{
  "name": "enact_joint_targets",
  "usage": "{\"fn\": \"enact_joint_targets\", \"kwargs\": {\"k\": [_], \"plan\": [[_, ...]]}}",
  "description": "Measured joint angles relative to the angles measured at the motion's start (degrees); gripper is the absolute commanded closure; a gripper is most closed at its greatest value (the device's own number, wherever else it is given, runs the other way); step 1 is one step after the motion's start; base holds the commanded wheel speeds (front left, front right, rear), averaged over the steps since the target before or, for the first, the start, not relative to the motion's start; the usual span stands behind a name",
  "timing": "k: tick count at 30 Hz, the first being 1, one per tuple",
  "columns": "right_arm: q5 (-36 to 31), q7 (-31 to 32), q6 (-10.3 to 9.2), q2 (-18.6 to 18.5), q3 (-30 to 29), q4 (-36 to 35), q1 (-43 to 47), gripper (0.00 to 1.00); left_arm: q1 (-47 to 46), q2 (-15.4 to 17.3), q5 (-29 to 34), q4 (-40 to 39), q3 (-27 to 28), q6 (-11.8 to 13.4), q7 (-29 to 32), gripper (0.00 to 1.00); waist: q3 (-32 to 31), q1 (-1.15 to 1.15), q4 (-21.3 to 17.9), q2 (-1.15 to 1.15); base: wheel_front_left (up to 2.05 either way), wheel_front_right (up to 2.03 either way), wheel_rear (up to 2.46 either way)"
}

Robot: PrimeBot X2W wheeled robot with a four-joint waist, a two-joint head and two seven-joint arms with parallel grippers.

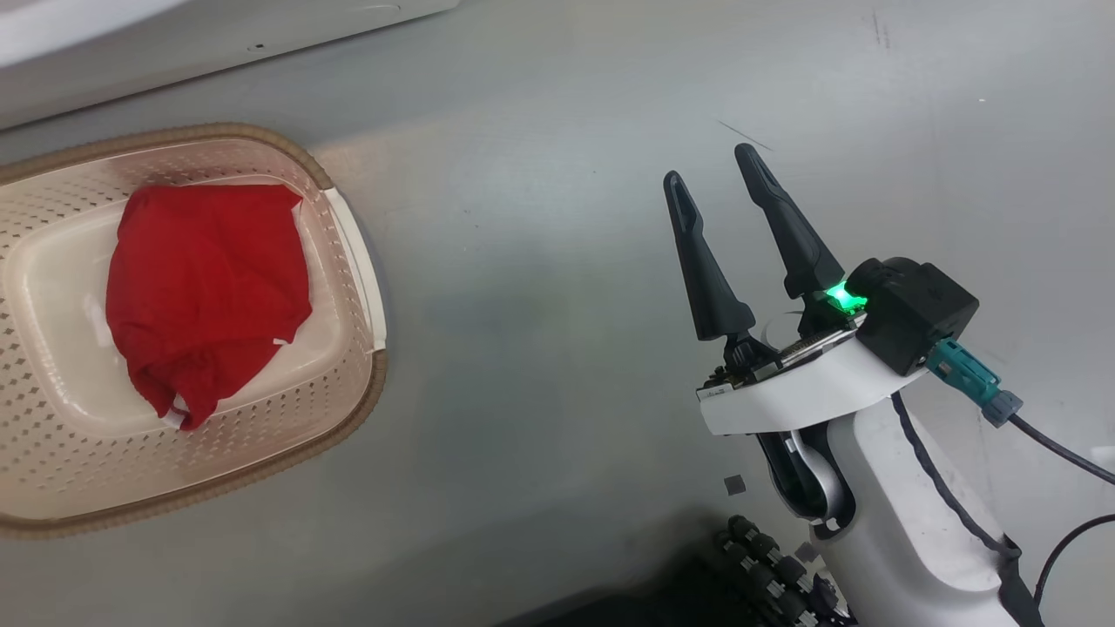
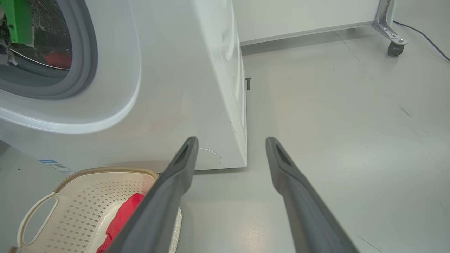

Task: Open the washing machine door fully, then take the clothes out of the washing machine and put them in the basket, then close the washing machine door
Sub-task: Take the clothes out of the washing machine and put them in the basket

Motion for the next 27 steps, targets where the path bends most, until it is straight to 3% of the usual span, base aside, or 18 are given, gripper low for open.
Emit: {"fn": "enact_joint_targets", "kwargs": {"k": [7,16,17,19,20,21,27], "plan": [[1.3,0.0,0.0,0.0,0.7,0.1,-1.1,0.0,-2.9,3.4,2.0,2.4,0.1,0.0,3.8,0.0,1.2,0.0,-1.9,0.0,0.0,0.0,0.0],[2.3,0.0,-0.01,0.0,0.8,0.5,-1.6,0.0,-3.9,3.8,2.5,5.0,-0.2,0.1,7.3,0.0,2.1,0.0,-3.3,0.0,0.0,0.0,0.0],[2.4,0.0,-0.01,0.0,0.8,0.6,-1.8,0.0,-4.3,3.8,2.6,5.2,-0.2,0.1,7.7,0.12,2.1,0.0,-3.3,0.0,0.0,0.0,0.0],[2.4,0.0,-0.01,0.0,0.8,0.6,-2.2,0.0,-4.9,3.8,2.7,5.4,-0.2,0.2,8.2,0.52,2.2,0.0,-3.4,0.0,0.0,0.0,0.0],[2.4,0.0,-0.01,0.0,0.8,0.6,-2.2,0.0,-5.1,3.8,2.7,5.4,-0.3,0.2,8.3,0.96,2.2,0.0,-3.4,0.0,0.0,0.0,0.0],[2.4,0.0,-0.01,0.0,0.8,0.6,-2.2,0.0,-5.3,3.8,2.7,5.5,-0.4,0.2,8.3,1.0,2.2,0.0,-3.5,0.0,0.0,0.0,0.0],[2.4,0.0,-0.01,0.0,0.8,0.9,-2.4,0.0,-6.1,3.8,2.7,5.5,-0.8,0.2,8.4,1.0,2.3,0.0,-3.4,0.0,0.0,0.0,0.0]]}}
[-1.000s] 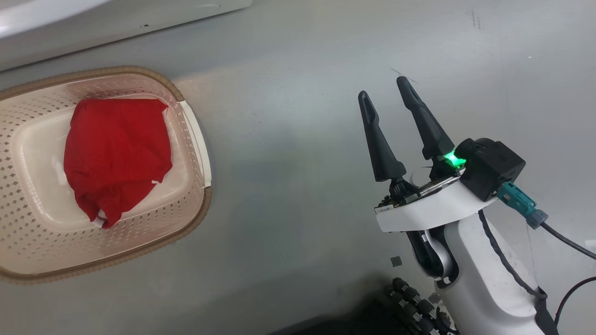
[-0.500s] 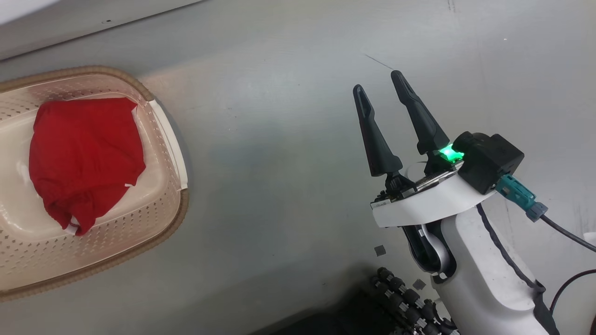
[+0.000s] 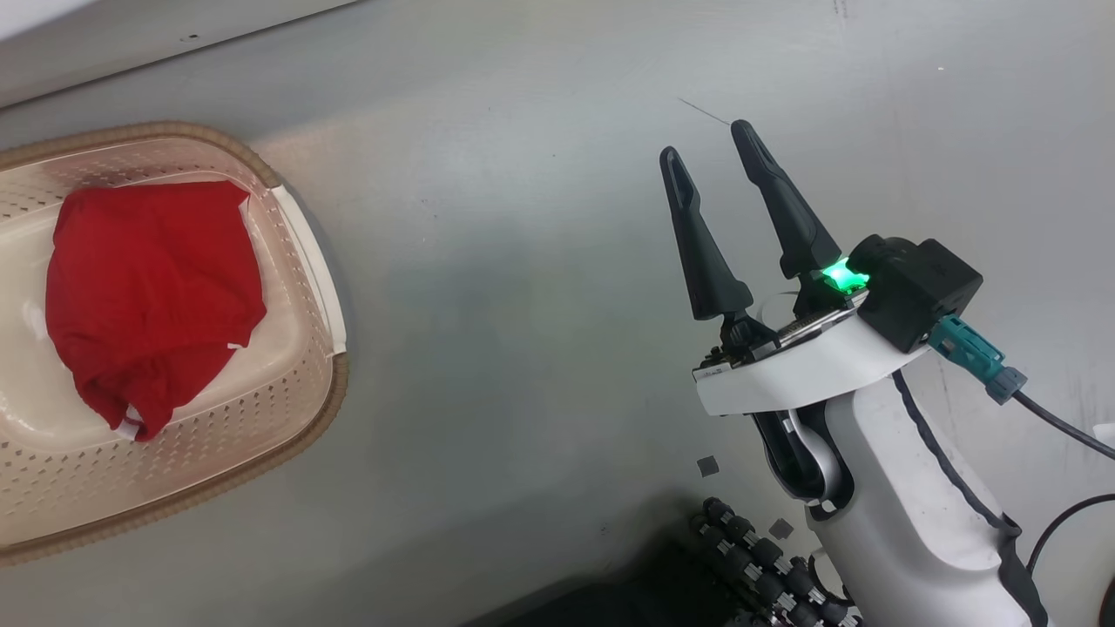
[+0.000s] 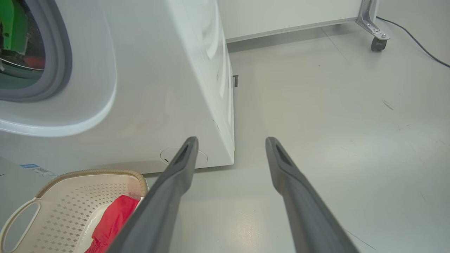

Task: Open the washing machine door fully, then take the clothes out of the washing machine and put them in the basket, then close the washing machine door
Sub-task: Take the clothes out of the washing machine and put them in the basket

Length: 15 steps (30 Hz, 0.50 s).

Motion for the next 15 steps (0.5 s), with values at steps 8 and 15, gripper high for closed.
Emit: {"fn": "enact_joint_targets", "kwargs": {"k": [8,15], "plan": [[0.0,0.0,-0.01,0.0,-0.4,0.2,-1.0,0.0,-1.0,0.0,0.6,-0.4,-0.4,-0.2,-2.5,1.0,0.0,0.0,0.4,0.0,0.0,0.0,0.0],[-0.8,0.0,-0.02,0.0,-1.4,0.6,-1.0,0.0,-0.9,-1.7,0.3,-0.9,-0.3,-0.4,-7.4,1.0,-0.7,0.0,1.5,0.0,0.0,0.0,0.0]]}}
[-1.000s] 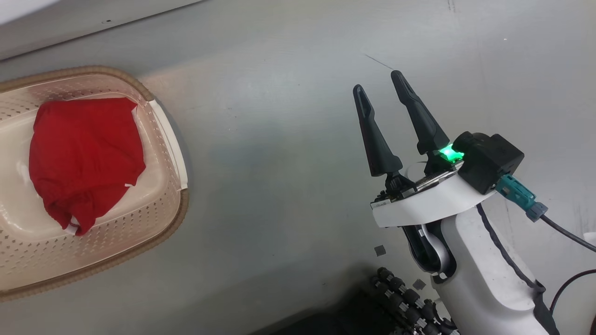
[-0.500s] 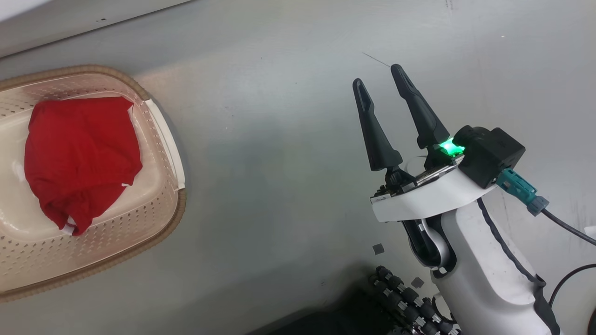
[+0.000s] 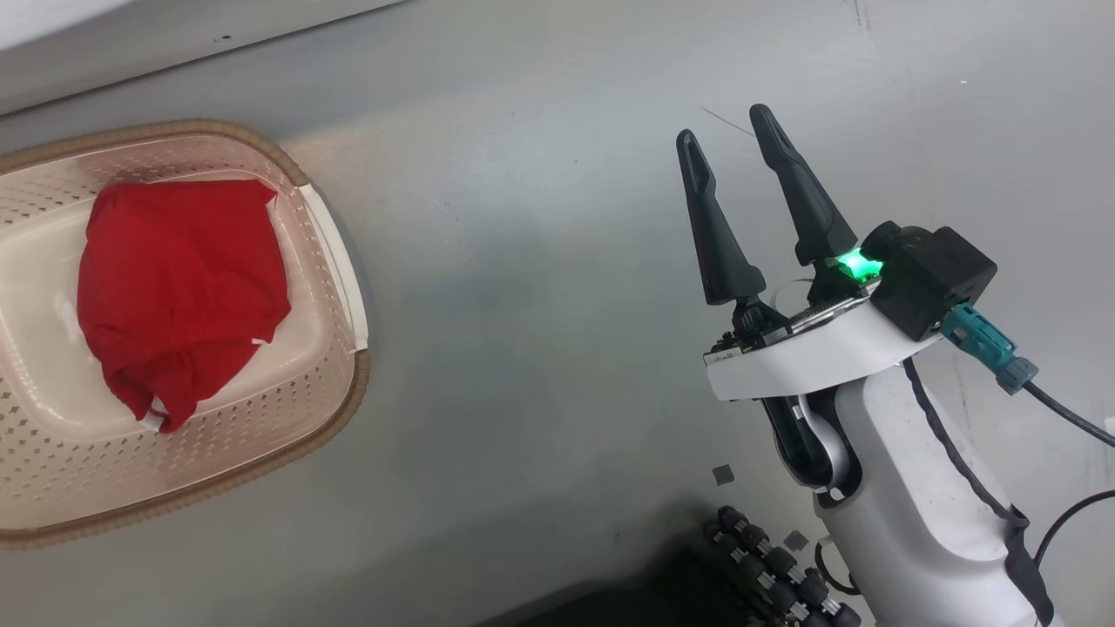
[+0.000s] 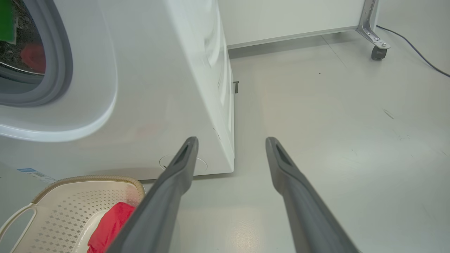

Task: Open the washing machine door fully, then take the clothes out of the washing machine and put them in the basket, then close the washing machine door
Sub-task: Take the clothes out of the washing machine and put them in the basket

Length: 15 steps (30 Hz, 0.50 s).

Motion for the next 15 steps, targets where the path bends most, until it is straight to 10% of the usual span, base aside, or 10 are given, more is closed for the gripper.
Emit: {"fn": "enact_joint_targets", "kwargs": {"k": [15], "plan": [[-2.5,0.0,0.01,0.0,-1.3,1.0,0.0,0.0,6.1,-4.0,-3.2,-3.1,2.8,0.9,-13.5,1.0,-2.5,0.0,3.0,0.0,0.0,0.0,0.0]]}}
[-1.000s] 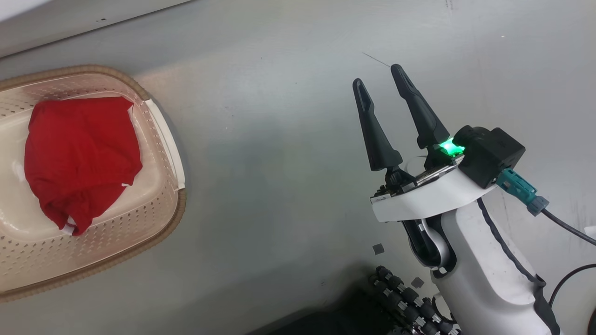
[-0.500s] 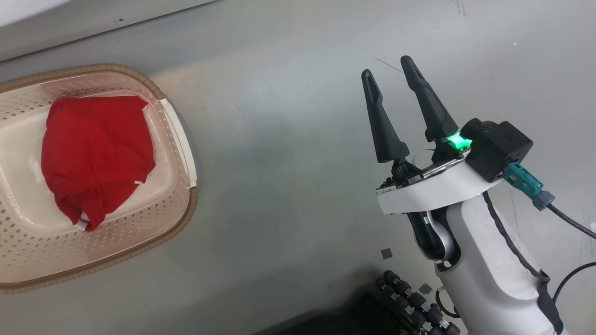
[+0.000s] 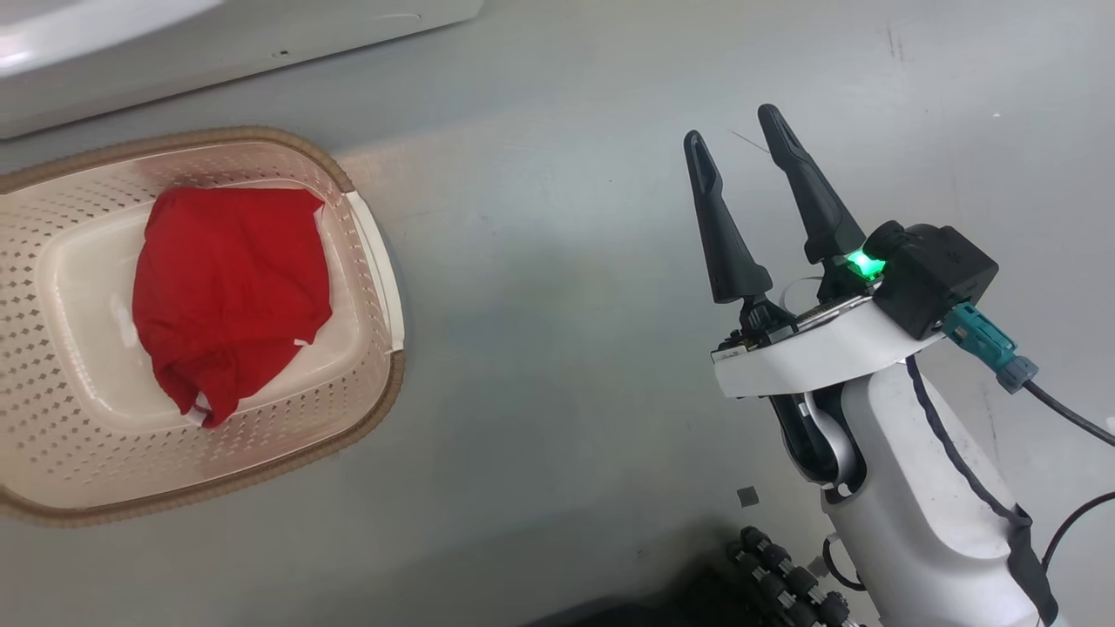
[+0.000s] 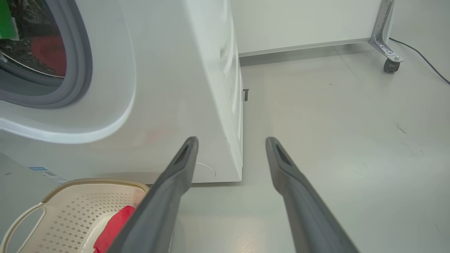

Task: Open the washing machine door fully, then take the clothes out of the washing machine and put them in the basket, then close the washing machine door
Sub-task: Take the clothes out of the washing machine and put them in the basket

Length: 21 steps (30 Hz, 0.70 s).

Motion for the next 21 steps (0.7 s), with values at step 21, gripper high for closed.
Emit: {"fn": "enact_joint_targets", "kwargs": {"k": [21], "plan": [[-3.9,0.0,0.22,-0.1,-2.3,2.2,2.7,0.0,21.3,-9.3,-5.4,-6.5,4.7,3.3,-22.2,1.0,-7.7,0.0,4.5,0.0,0.0,0.0,0.0]]}}
